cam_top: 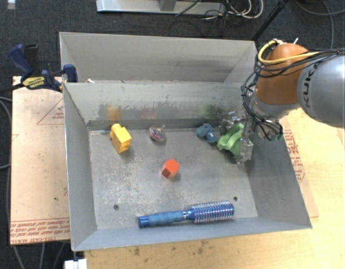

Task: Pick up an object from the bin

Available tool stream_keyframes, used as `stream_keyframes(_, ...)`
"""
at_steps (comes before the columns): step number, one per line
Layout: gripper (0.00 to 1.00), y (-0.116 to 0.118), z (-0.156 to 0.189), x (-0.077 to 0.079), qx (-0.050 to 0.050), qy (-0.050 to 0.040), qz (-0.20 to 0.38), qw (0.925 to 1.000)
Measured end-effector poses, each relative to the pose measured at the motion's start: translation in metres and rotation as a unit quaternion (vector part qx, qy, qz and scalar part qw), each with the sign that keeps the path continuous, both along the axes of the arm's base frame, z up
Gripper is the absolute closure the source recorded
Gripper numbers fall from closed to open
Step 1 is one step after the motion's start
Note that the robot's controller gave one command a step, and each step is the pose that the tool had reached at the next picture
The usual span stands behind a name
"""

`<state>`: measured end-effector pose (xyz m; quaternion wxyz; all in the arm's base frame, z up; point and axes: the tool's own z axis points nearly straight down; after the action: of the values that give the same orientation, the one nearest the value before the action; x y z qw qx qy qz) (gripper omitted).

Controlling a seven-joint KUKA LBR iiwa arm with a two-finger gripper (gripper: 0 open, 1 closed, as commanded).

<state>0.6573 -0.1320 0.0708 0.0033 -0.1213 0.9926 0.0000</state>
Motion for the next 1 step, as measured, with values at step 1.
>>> stream_keyframes(1, 0.00, 0.0008, 0.0005, 0.0010, 0.001, -0.0018, -0.001, 1.0000)
